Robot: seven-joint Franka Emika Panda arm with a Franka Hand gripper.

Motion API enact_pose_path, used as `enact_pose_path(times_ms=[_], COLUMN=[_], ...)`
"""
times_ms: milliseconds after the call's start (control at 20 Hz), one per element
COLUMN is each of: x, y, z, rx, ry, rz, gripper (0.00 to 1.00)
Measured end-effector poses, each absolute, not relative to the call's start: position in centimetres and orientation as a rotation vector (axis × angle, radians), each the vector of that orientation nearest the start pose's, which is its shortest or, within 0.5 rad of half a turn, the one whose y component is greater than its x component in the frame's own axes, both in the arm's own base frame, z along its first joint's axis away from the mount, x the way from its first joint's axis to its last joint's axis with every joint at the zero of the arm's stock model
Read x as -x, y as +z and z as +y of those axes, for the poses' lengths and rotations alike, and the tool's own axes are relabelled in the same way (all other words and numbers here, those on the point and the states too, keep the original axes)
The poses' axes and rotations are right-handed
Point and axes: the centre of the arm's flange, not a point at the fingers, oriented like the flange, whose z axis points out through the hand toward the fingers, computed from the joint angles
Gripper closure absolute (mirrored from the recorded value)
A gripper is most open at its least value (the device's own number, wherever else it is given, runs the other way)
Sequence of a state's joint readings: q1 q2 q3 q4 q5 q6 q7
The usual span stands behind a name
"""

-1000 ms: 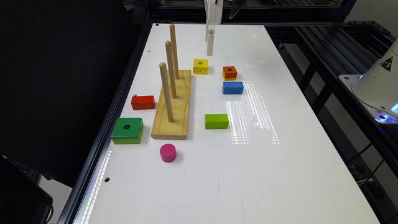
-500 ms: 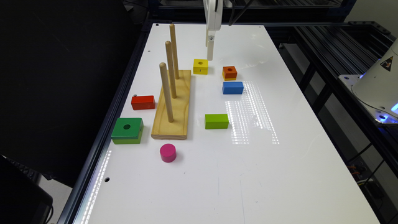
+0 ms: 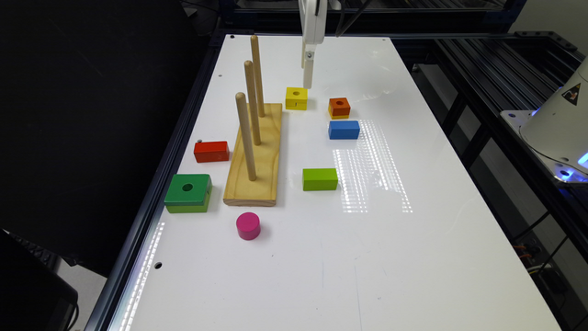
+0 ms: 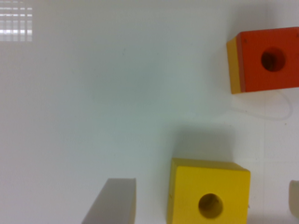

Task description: Pick up yellow block.

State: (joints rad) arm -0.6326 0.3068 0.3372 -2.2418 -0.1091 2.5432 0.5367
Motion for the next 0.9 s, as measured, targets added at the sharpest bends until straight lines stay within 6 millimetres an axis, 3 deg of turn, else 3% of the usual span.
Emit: enact_pose_path(times_ms=[450, 900], x=[-52.5, -52.8], y=[23.8, 20.4], z=[-15.7, -15.6], rx=[2.879, 2.879], ry=[-0.016, -0.015], rz=[1.147, 1.149], gripper=[0.00, 0.00])
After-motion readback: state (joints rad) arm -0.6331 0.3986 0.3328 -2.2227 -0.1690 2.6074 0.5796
